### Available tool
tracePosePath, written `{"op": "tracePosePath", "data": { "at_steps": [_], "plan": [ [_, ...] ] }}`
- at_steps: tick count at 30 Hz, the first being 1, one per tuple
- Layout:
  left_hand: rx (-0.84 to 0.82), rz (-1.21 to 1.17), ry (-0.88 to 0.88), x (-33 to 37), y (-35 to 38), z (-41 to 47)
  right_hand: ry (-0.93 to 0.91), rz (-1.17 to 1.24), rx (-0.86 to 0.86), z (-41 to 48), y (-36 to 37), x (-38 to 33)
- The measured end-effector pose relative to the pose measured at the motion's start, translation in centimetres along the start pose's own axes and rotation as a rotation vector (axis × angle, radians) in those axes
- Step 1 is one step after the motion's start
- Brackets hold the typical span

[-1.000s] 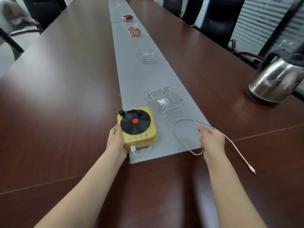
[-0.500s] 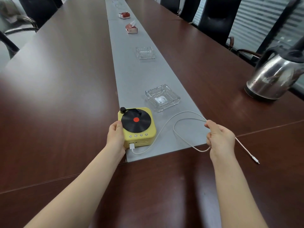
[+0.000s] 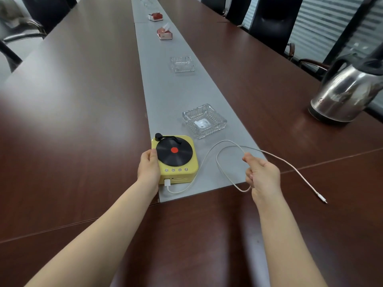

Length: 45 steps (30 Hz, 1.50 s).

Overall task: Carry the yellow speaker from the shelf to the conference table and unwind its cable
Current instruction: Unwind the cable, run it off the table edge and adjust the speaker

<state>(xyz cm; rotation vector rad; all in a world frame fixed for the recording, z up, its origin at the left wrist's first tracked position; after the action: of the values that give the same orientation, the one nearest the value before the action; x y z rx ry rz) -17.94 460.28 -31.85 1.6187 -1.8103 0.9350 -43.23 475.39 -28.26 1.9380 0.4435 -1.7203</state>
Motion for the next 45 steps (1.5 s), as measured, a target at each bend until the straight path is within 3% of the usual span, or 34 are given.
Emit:
{"op": "tracePosePath", "data": {
  "at_steps": [3, 8, 15, 23, 28, 31, 36, 40, 45],
  "plan": [
    [0.125, 0.214, 0.112, 1.0, -0.4, -1.0, 0.011, -0.027, -0.016, -0.3, 0.2, 0.2],
    [0.163, 0.336, 0.164, 1.2, -0.6, -1.3, 0.026, -0.043, -0.027, -0.3, 0.1, 0.5],
    [0.206, 0.383, 0.213, 1.3, -0.6, -1.9, 0.046, -0.051, -0.064, -0.7, 0.6, 0.6],
    [0.256, 0.363, 0.126, 0.9, -1.1, -1.3, 0.081, -0.052, -0.112, -1.7, 1.5, -0.4],
    [0.394, 0.368, 0.311, 3.1, -0.6, -5.9, 0.162, 0.055, -0.132, -2.8, 2.0, -1.6],
    [0.135, 0.217, 0.434, 3.0, 2.8, -9.3, 0.241, 0.167, -0.138, -3.4, 2.5, -2.3],
    [-0.416, 0.200, 0.273, -1.2, 9.1, -13.7, 0.312, 0.343, -0.176, -4.5, 3.4, -4.5],
    [-0.562, 0.240, 0.243, -3.2, 10.3, -16.1, 0.349, 0.408, -0.214, -5.4, 3.3, -5.8],
    [-0.552, 0.308, 0.335, -3.1, 10.2, -18.3, 0.334, 0.446, -0.243, -6.4, 2.7, -6.7]
  ]
}}
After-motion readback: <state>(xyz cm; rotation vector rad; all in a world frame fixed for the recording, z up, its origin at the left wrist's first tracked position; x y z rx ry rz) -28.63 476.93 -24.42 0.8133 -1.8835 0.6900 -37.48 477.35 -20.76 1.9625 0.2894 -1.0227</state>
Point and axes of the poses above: each hand's wrist, its own z-axis towards the middle knuckle, its own y-axis out of the palm, x = y × z, the point moved 7 cm from there along z, towards the middle knuckle, and after that the axes turned 14 degrees about -y, right-handed, at the moved point
